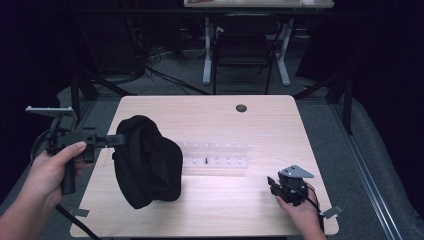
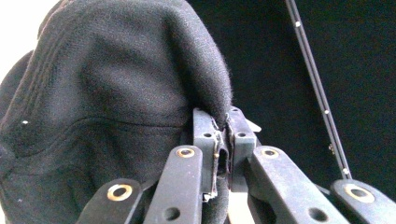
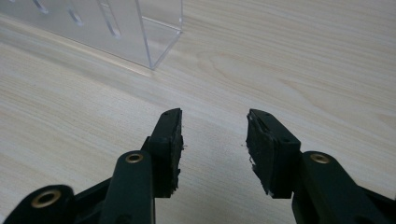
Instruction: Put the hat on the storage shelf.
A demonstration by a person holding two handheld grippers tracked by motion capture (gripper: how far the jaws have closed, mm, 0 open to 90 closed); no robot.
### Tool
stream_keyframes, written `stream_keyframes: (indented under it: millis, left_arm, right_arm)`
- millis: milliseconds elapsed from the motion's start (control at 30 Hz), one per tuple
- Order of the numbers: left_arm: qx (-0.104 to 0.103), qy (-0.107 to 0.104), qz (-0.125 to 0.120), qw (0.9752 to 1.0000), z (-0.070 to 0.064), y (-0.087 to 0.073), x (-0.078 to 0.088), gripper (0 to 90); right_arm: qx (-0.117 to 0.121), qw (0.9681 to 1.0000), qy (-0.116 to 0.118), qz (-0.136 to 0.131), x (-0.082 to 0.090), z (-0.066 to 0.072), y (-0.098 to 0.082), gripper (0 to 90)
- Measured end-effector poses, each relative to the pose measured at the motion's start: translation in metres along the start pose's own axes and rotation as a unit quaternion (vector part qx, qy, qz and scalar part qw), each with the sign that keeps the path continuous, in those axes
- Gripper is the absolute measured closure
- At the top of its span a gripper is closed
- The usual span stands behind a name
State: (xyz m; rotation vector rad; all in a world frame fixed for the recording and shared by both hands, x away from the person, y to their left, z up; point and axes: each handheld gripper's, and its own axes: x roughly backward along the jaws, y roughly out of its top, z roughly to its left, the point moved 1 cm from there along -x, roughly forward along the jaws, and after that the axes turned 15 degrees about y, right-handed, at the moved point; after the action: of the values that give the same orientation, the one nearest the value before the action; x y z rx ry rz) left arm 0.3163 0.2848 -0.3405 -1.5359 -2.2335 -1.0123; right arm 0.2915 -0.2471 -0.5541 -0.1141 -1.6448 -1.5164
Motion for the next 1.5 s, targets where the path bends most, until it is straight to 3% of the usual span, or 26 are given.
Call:
stream_keyframes:
  millis: [200,400,867,1133,1500]
  left_arm:
    - [0.002,-0.015,-0.011,0.9998,-0.007,0.010,-0.005,85.6]
    - [0.002,-0.014,-0.014,0.9998,-0.013,0.019,-0.012,85.6]
    - [-0.010,0.008,-0.017,0.9998,-0.034,0.038,-0.024,85.5]
    - [-0.015,0.004,-0.014,0.9998,-0.050,0.048,-0.043,85.6]
    - [-0.024,0.022,-0.011,0.9994,-0.065,0.061,-0.071,85.6]
  right_arm:
    - [-0.001,1.0000,0.000,0.000,0.001,-0.001,0.000,55.4]
    - [-0.002,1.0000,-0.003,0.000,0.001,-0.001,0.000,55.4]
    - [0.002,1.0000,0.003,-0.004,0.002,0.000,0.001,55.4]
    - [0.001,1.0000,0.000,0.000,0.002,-0.001,0.001,55.4]
    - [-0.002,1.0000,0.005,-0.005,0.004,-0.002,0.001,55.4]
